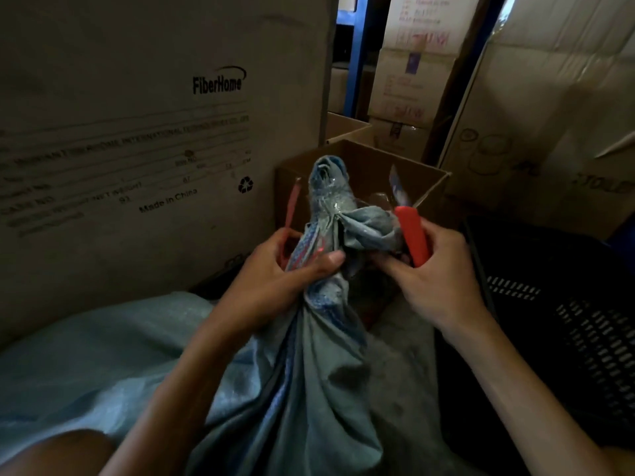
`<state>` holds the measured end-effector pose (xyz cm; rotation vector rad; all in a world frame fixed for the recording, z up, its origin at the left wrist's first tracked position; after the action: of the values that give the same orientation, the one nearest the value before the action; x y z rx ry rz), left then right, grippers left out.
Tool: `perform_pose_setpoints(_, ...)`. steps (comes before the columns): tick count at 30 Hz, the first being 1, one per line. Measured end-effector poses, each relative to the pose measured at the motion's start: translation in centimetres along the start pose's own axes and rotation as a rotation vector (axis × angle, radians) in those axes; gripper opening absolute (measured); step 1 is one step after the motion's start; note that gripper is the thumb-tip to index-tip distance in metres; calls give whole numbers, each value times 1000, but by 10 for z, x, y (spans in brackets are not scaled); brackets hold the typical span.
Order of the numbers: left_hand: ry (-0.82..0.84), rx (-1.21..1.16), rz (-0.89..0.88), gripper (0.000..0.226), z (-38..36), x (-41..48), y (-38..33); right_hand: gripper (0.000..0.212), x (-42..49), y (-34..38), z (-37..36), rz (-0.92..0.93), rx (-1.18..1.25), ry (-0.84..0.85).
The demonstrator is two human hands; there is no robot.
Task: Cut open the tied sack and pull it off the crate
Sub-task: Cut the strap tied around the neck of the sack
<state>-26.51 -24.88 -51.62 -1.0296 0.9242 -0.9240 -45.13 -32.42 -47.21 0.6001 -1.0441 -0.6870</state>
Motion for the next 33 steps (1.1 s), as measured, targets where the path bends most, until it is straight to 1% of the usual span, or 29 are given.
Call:
perform_pose_setpoints(2,19,96,-2,50,9,1,0,41,7,-6,22,-16,-183,-51)
perform_pose_setpoints(3,50,158,-12,51,11,0,-2,40,9,-8,29,-32,-221,-69)
perform_pose_setpoints(5,85,308,-49,59,11,3,-5,39,8,-11,34,-41,-240,-83)
perform_pose_setpoints(7,57,390,-95,68,9,3,-4,40,7,-10,29,-26,-208,-58)
perform_pose_setpoints(9,26,309,-144,72,7,-1,-5,41,7,-10,21,-27,-124,-14)
perform_pose_setpoints(10,26,203,-149,72,6,-2,-4,41,6,-10,17,-41,-66,0)
perform_pose_setpoints(11,41,75,-135,68,5,-3,-5,39,4,-9,13,-59,4,8)
perform_pose_setpoints(14,59,-293,-86,42,-2,-5,-8,33,-3,-8,-1,-95,117,50)
perform_pose_setpoints(15,42,-353,-63,42,-2,-5,-8,33,-5,-8,-5,-124,138,70)
perform_pose_setpoints(16,26,-388,-46,52,-2,-2,-7,37,-6,-8,-8,-159,168,89)
perform_pose_setpoints(18,-6,-403,-12,71,1,-2,-9,57,-8,-9,-10,-213,228,128)
perform_pose_setpoints(19,-25,-393,-1,74,4,-1,-10,68,-8,-7,-10,-235,259,145)
perform_pose_setpoints(20,-40,-391,7,73,6,-1,-10,73,-8,-5,-10,-250,294,155)
perform_pose_setpoints(21,-53,-396,16,71,8,0,-8,71,-8,0,-10,-248,325,156)
perform_pose_setpoints(23,-83,-431,27,66,10,3,-2,52,-8,13,-8,-200,306,143)
perform_pose_setpoints(25,-109,-489,49,63,11,5,4,35,-8,28,-6,-102,188,129)
perform_pose_setpoints(29,-147,-595,88,60,10,8,13,13,-14,57,-11,102,43,107)
perform_pose_setpoints(33,-131,-588,98,61,4,10,15,10,-25,63,-27,207,-175,142)
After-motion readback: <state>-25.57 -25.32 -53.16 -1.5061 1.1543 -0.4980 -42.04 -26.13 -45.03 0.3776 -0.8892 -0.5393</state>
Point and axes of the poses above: each hand's wrist, its own x-axis towards the middle knuckle, its own z-axis out of the back of the hand, y = z × x, the point moved 8 cm from there along x, towards the middle knuckle, and after that the axes turned 10 degrees about z, right-handed, at the moved point
